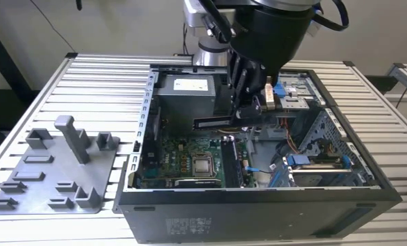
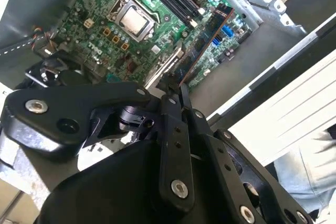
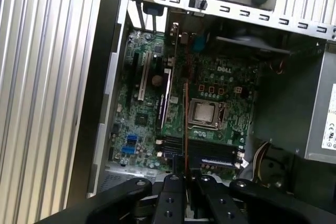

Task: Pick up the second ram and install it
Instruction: 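Pick up the second ram and move it above second insertion slot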

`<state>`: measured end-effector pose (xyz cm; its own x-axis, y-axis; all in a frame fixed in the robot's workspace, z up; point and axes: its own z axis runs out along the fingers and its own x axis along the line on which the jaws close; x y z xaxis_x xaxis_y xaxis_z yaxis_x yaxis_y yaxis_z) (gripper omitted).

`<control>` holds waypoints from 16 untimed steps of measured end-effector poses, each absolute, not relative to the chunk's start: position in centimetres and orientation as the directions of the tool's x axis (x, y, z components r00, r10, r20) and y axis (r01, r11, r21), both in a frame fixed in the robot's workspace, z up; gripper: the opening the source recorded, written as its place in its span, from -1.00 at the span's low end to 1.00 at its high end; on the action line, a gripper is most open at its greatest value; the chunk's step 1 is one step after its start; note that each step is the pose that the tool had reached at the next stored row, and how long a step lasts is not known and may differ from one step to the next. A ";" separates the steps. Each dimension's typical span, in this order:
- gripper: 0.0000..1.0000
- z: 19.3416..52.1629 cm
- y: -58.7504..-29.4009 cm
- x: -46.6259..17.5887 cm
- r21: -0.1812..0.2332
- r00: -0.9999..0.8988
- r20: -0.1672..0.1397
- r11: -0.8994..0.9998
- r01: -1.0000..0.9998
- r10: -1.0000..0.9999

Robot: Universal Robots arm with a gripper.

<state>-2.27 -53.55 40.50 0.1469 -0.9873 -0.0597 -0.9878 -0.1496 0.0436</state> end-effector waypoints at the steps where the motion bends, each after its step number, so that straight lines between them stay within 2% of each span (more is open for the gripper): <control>1: -0.72 40.5 -53.5 -2.0 0.044 0.147 -0.060 -0.150 -0.988 -0.987; 16: -0.72 39.8 -53.5 -0.6 0.044 0.094 -0.059 -0.096 -0.994 -0.994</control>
<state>-0.61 -53.55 39.77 0.0937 -0.9938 -0.0593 -0.9944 -0.0964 0.0438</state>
